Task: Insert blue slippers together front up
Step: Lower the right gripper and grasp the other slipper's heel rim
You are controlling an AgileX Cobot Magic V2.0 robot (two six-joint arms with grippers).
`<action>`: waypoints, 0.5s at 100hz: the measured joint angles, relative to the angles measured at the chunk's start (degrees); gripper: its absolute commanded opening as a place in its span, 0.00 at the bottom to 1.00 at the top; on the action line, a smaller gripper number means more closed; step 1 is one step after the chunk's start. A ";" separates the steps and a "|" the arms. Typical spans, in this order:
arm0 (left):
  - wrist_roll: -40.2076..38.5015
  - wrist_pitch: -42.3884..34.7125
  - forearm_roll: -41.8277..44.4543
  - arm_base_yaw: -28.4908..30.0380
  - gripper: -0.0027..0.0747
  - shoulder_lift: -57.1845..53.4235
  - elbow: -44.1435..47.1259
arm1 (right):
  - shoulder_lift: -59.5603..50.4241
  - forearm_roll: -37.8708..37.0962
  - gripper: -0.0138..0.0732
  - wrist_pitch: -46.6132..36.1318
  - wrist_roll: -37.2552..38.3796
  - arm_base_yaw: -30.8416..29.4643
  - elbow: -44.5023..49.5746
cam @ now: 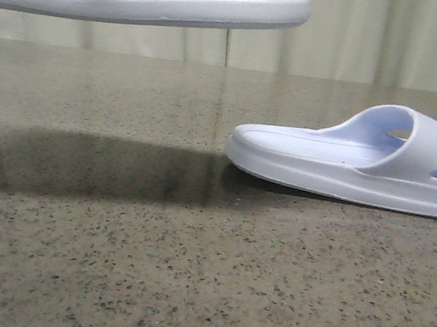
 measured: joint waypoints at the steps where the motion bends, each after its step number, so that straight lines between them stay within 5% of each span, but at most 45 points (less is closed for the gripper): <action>1: 0.00 0.00 0.00 0.00 0.06 0.00 0.00 | -0.02 0.00 0.63 -0.13 0.00 0.00 0.00; 50: 0.00 0.00 0.00 0.00 0.06 0.00 0.00 | 4.20 0.10 0.61 -1.73 0.14 0.00 -0.13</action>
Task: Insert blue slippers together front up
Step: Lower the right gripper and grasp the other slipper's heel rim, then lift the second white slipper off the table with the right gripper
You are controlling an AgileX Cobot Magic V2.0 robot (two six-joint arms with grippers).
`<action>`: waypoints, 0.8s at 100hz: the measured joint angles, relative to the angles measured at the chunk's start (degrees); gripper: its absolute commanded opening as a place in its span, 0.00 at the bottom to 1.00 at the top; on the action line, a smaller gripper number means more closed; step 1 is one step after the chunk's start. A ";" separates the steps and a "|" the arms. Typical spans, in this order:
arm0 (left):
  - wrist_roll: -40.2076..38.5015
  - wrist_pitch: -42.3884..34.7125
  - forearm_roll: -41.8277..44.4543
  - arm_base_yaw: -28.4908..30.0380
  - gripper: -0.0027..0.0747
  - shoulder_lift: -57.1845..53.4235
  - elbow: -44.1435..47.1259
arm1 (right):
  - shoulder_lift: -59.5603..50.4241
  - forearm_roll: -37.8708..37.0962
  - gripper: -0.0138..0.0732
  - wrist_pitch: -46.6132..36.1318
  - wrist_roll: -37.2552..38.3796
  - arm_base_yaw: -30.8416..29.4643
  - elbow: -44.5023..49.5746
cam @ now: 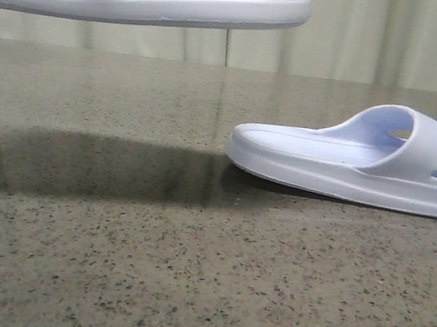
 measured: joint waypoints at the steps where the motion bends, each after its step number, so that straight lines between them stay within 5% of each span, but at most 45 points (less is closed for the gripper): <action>1: 0.00 0.00 0.00 0.00 0.06 0.00 0.00 | 0.11 0.00 0.61 0.01 0.00 0.00 0.00; 16: 0.00 0.00 0.00 0.00 0.06 0.00 0.00 | 1.70 0.00 0.53 -0.66 0.00 0.00 -0.13; 59: 0.00 0.00 0.00 0.00 0.06 0.00 0.00 | 4.54 0.10 0.52 -3.39 0.00 0.00 -0.69; 80: 0.00 0.00 0.00 0.00 0.06 0.00 0.00 | 5.43 0.10 0.38 -3.74 0.00 0.00 -0.81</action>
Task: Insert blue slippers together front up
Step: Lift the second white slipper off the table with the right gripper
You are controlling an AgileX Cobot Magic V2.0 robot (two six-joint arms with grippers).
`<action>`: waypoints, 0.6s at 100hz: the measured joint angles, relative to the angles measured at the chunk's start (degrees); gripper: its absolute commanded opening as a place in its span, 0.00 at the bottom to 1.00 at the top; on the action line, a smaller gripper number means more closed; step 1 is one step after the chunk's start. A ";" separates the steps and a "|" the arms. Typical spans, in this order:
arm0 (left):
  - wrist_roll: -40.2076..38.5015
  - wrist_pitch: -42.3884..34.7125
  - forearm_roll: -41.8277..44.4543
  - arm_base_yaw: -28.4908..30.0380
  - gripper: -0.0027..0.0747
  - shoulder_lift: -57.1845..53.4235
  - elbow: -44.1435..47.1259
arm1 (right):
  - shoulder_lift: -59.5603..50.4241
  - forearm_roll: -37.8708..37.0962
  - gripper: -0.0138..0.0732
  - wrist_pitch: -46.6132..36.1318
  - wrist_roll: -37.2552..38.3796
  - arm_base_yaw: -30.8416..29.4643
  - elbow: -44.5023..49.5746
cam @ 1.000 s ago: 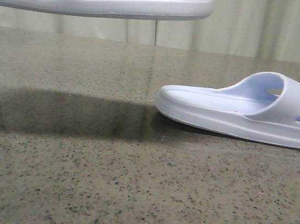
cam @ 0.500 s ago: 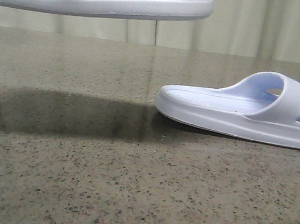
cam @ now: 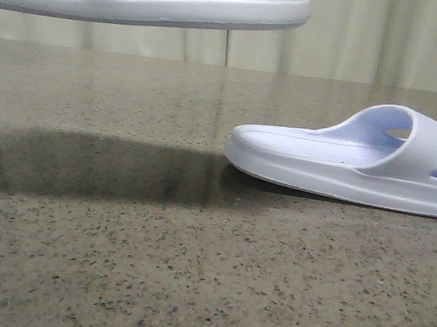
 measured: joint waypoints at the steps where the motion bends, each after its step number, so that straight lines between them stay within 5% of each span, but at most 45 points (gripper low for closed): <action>1: 0.00 0.00 0.00 0.00 0.06 0.00 0.00 | 0.10 0.00 0.37 0.00 0.00 0.00 0.00; 39: 0.00 0.00 0.00 0.00 0.06 0.00 0.00 | 0.51 0.11 0.04 0.50 0.00 0.00 0.00; 60: 0.00 0.00 0.00 0.00 0.06 0.00 0.00 | -0.10 0.47 0.04 -1.73 0.00 0.00 0.00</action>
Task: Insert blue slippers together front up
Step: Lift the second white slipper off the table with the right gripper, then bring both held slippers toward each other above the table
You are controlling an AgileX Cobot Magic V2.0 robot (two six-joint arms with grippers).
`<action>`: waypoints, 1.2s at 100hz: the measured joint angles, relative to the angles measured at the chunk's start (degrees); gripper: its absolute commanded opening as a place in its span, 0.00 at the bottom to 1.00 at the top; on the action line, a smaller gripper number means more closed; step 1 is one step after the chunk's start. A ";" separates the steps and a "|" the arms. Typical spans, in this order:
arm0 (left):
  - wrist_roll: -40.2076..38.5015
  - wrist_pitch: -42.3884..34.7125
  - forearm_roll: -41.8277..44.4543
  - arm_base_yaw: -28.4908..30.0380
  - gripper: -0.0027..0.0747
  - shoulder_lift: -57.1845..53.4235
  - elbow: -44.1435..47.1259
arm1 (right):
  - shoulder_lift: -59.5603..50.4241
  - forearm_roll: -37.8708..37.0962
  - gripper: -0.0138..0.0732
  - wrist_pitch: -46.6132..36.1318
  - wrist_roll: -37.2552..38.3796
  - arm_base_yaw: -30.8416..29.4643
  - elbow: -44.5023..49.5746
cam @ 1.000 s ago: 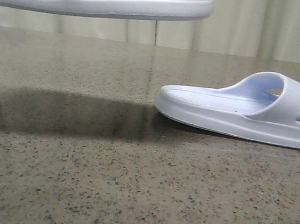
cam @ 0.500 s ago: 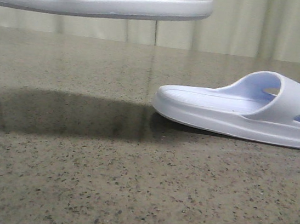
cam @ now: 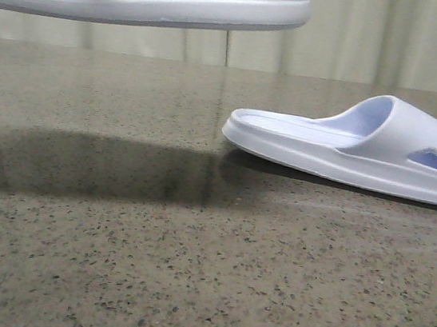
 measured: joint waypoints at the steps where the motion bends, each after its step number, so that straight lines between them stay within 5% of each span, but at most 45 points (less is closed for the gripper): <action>1: 0.00 0.00 0.00 0.00 0.06 0.00 0.00 | -0.23 0.00 0.04 -0.14 0.00 0.00 -0.02; 41: 0.00 0.00 0.00 0.00 0.06 0.00 0.00 | -14.65 -0.49 0.04 -5.77 0.00 0.00 -7.45; 85: 0.00 0.56 0.00 0.00 0.06 0.00 0.00 | -28.32 -0.32 0.04 14.44 -0.59 0.00 -11.87; 120: 0.00 3.32 -0.79 0.00 0.06 0.00 0.00 | -31.84 16.29 0.04 23.96 -16.83 0.00 -11.87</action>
